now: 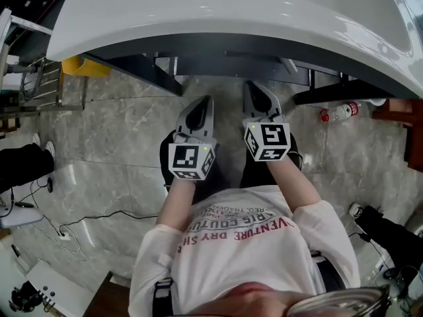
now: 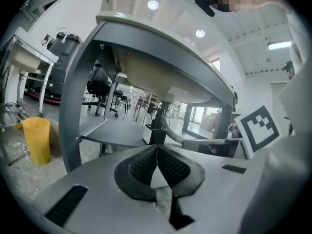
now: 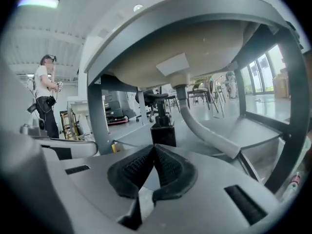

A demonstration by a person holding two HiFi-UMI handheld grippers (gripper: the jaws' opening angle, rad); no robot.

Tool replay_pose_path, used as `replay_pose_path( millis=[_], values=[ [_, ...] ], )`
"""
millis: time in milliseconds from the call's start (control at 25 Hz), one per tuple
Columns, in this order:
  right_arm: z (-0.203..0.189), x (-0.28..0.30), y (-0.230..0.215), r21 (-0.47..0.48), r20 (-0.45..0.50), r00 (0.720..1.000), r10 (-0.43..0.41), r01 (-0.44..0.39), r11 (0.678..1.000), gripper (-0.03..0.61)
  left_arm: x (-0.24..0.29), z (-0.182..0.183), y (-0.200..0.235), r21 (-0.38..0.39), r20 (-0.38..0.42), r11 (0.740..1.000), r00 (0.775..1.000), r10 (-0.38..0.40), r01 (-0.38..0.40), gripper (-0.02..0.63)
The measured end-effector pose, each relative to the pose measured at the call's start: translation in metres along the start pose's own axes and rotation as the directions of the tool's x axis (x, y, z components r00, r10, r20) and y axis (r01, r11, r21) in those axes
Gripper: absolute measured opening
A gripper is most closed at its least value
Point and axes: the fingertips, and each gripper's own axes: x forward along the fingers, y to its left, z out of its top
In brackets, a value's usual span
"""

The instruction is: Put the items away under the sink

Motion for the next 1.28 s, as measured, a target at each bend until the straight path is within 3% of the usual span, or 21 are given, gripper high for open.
replay_pose_path(
  millis=[120, 280, 400, 640, 1000, 1280],
  values=[
    [0.024, -0.018, 0.0, -0.03, 0.011, 1.0, 0.001, -0.001, 1.0, 0.025, -0.002, 0.014, -0.012, -0.013, -0.031, 1.0, 0.999, -0.022, 0.021, 0.023],
    [0.064, -0.043, -0.005, 0.001, -0.034, 0.999, -0.02, 0.02, 1.0, 0.025, -0.009, 0.049, -0.034, -0.011, -0.089, 0.999, 0.995, -0.045, 0.044, 0.023],
    [0.109, -0.061, 0.004, 0.009, -0.061, 0.998, 0.006, -0.006, 1.0, 0.025, -0.019, 0.095, -0.051, -0.039, -0.103, 0.997, 0.992, -0.069, 0.065, 0.023],
    [0.221, -0.1, 0.016, 0.026, -0.059, 0.998, 0.026, -0.025, 0.999, 0.025, -0.037, 0.199, -0.103, -0.017, -0.126, 0.994, 0.986, -0.109, 0.108, 0.023],
    [0.4, -0.17, 0.017, 0.033, 0.008, 1.0, 0.014, -0.014, 0.999, 0.025, -0.071, 0.383, -0.178, 0.043, -0.069, 0.99, 0.989, -0.133, 0.136, 0.023],
    [0.511, -0.212, 0.021, 0.001, 0.099, 0.995, 0.016, -0.016, 1.0, 0.025, -0.095, 0.504, -0.207, 0.101, 0.044, 0.988, 0.991, -0.125, 0.12, 0.023]
  ],
)
